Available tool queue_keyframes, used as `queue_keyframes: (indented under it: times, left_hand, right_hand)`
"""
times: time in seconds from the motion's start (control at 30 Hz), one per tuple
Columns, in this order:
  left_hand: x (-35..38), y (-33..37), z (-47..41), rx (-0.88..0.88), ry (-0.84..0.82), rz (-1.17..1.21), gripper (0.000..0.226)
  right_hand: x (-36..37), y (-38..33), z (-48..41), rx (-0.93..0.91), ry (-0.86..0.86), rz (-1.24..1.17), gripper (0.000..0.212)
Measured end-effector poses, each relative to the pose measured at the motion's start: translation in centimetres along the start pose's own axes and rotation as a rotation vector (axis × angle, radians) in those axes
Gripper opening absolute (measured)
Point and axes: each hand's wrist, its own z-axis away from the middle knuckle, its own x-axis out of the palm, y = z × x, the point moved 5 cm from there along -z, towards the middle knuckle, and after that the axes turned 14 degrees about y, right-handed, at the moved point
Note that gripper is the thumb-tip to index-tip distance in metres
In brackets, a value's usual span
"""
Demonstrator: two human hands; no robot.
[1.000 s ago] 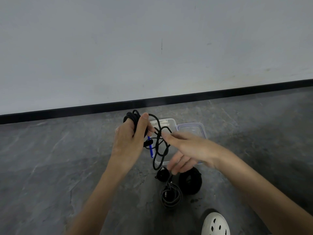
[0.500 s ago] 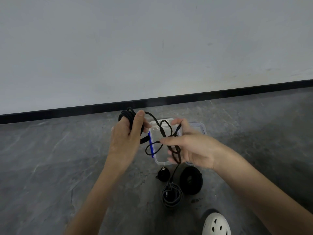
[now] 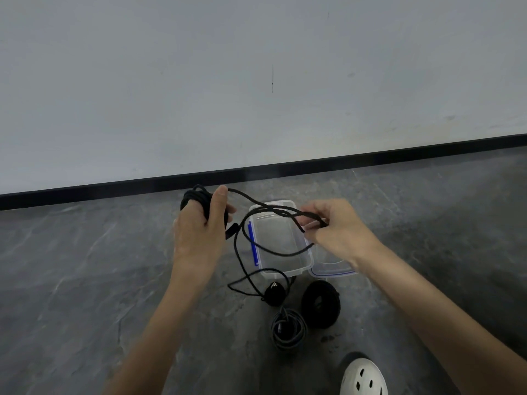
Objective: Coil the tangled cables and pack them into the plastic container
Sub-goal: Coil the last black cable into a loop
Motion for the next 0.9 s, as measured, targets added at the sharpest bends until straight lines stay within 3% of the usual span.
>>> queue_keyframes:
  times: [0.07,0.17,0.27,0.4,0.53,0.77,0.9]
  left_hand:
    - [-0.1,0.1,0.0,-0.002,0.011,0.021,0.041]
    - [-0.1,0.2,0.0,-0.005,0.008,0.030,0.041]
    - [-0.1,0.0,-0.1,-0.031,0.001,0.012,0.043]
    - [-0.4,-0.3,-0.5,-0.076,-0.012,0.046,0.044]
    - [0.2,0.0,-0.2,-0.071,-0.169,0.108,0.043]
    - [1.0,0.6,0.6,-0.009,-0.320,0.165,0.048]
    - [1.3,0.6,0.8,-0.017,-0.353,0.183,0.048]
  right_hand:
    - [-0.6,0.6,-0.4,0.041,0.032,0.044,0.032]
    - [-1.7,0.9,-1.0,0.142,0.080,-0.002,0.009]
    - [-2.0,0.5,-1.2,0.194,0.070,-0.270,0.012]
    - [-2.4,0.0,-1.3,0.176,0.054,-0.456,0.012]
    - [-2.2,0.4,-1.6,0.268,0.063,-0.591,0.018]
    - [-0.9,-0.2,-1.3,0.739,-0.227,-1.347,0.024]
    - [0.0,-0.9,-0.5,0.784,-0.399,-1.392,0.032]
